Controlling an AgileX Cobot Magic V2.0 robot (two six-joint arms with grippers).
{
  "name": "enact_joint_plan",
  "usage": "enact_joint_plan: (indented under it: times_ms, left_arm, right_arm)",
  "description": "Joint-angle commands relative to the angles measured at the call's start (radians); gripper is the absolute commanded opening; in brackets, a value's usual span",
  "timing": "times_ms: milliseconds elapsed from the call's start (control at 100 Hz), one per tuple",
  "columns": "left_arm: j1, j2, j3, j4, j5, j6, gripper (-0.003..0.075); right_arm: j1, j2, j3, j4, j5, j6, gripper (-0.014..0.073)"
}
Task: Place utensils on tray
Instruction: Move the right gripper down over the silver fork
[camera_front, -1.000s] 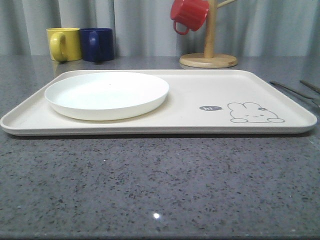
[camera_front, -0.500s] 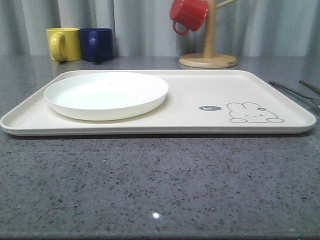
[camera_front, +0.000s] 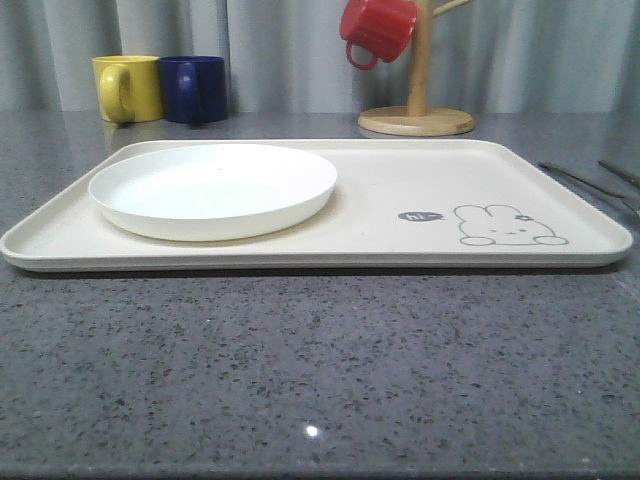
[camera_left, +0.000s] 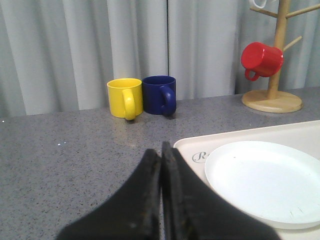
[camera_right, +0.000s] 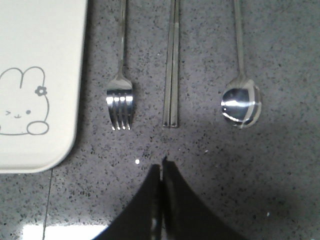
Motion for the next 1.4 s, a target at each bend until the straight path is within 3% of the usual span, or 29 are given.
enact_joint_plan:
  times_ms: [0,130,230,470,1080,1390]
  left_arm:
    - [-0.002,0.008,-0.028,-0.004,-0.079,-0.003,-0.0019]
    - [-0.002,0.008,-0.028,-0.004,-0.079,-0.003,-0.0019]
    - [-0.002,0.008,-0.028,-0.004,-0.079,-0.003,-0.0019]
    - [-0.002,0.008,-0.028,-0.004,-0.079,-0.003,-0.0019]
    - [-0.002,0.008,-0.028,-0.006,-0.079,-0.003,-0.0019]
    - [-0.002,0.008,-0.028,-0.006,-0.079,-0.003,-0.0019]
  right_arm:
    - [-0.007,0.002,-0.036,0.0,-0.035,-0.008,0.0117]
    - [-0.007,0.002,-0.036,0.0,-0.033,-0.008,0.0328]
    - [-0.007,0.002,-0.036,0.0,-0.033,-0.008,0.0414]
    - [-0.005,0.035,-0.074,0.007,-0.056,-0.008,0.0414]
    - [0.113,0.523,-0.418,-0.033,-0.077,-0.008,0.0414]
    - [0.113,0.66,-0.478,-0.066,-0.083,-0.008,0.0414]
